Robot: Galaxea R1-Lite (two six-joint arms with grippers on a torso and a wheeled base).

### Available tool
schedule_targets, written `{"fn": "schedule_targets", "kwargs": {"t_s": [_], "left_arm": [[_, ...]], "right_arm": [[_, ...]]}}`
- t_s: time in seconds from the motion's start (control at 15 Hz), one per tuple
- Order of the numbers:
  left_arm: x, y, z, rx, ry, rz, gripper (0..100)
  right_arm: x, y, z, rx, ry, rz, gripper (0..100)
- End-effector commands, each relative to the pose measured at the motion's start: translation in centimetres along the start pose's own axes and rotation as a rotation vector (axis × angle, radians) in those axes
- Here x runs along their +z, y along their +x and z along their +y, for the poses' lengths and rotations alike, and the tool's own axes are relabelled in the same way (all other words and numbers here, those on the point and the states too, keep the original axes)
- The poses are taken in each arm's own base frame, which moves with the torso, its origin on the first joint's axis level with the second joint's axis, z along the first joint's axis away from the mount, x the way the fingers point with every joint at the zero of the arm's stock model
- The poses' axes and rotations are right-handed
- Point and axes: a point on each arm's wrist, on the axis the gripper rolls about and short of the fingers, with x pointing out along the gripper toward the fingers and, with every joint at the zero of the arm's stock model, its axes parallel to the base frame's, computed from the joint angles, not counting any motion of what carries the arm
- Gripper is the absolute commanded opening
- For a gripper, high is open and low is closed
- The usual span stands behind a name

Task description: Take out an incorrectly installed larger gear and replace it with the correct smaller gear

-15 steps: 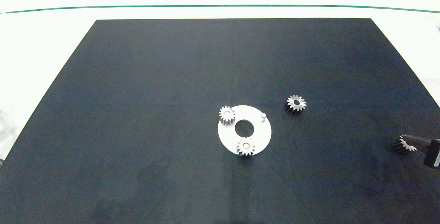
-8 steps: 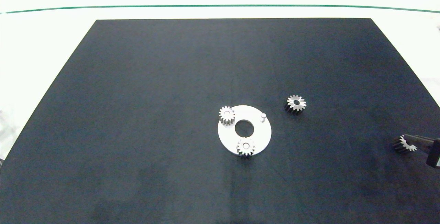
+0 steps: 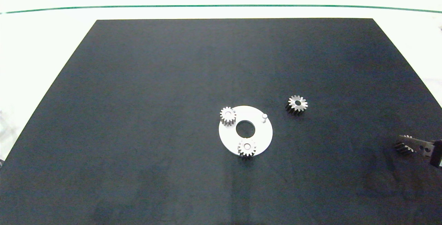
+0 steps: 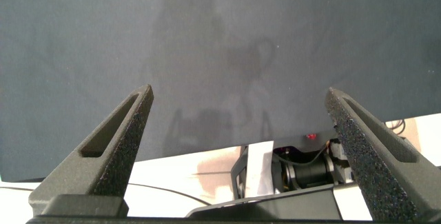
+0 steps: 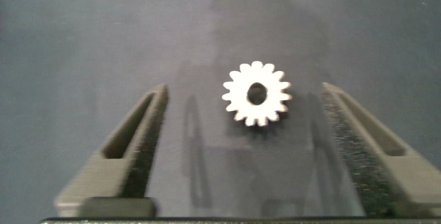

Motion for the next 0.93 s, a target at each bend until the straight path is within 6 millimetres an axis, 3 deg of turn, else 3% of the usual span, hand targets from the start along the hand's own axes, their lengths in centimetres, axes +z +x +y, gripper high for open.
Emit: {"fn": "schedule_targets", "kwargs": {"t_s": [0.07,0.93], "left_arm": [[-0.1,0.0,0.0,0.0,0.0,0.003,100],[-0.3,0.1,0.0,0.0,0.0,0.008,100]], "right_arm": [[-0.4,0.8,-0.6,-0.012,0.016,0.031,100],[-1.2,2.6,-1.3,-0.009,0.03,0.065,99]]}}
